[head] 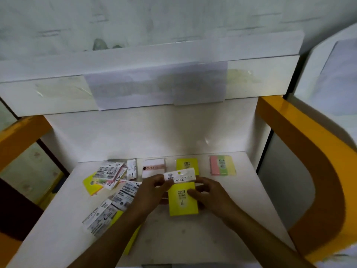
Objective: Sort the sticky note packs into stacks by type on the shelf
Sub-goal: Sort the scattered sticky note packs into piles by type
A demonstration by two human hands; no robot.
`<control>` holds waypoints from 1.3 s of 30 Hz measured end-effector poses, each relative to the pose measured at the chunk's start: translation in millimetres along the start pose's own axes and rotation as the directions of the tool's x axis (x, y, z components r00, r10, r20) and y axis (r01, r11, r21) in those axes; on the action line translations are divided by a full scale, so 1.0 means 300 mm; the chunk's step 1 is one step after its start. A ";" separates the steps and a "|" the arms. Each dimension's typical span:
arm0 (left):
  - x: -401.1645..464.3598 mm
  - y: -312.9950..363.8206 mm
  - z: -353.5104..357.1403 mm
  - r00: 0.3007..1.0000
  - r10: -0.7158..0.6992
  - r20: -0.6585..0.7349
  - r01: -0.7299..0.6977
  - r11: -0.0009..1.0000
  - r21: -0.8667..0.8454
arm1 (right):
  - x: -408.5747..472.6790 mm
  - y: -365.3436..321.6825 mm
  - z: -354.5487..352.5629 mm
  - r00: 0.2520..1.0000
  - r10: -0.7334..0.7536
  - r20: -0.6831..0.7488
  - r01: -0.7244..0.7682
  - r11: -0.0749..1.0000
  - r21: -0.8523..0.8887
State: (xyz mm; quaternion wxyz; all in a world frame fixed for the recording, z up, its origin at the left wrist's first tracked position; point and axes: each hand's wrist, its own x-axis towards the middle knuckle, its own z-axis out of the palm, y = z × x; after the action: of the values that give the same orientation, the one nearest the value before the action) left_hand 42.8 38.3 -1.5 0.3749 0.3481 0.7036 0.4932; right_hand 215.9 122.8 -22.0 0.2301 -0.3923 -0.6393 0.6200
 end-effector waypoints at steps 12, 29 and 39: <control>0.128 0.046 0.029 0.994 0.047 0.101 -0.053 0.997 0.051 | 0.326 -0.057 -0.062 0.965 -0.049 -0.259 0.026 0.995 -0.092; 0.100 0.015 -0.079 0.940 0.168 0.298 -0.232 0.953 0.197 | 0.319 -0.133 0.031 0.883 -0.388 -0.266 0.167 0.787 -0.593; -0.074 -0.142 -0.556 0.953 0.285 0.101 -0.295 0.803 0.517 | 0.019 -0.140 0.424 0.845 -0.276 0.457 0.522 0.605 -0.601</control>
State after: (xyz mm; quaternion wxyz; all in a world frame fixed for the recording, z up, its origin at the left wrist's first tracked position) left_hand -97.1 -64.7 0.6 0.1917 0.5451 0.7466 0.3297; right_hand 104.1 52.7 1.9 0.0903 -0.1890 -0.9263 0.3131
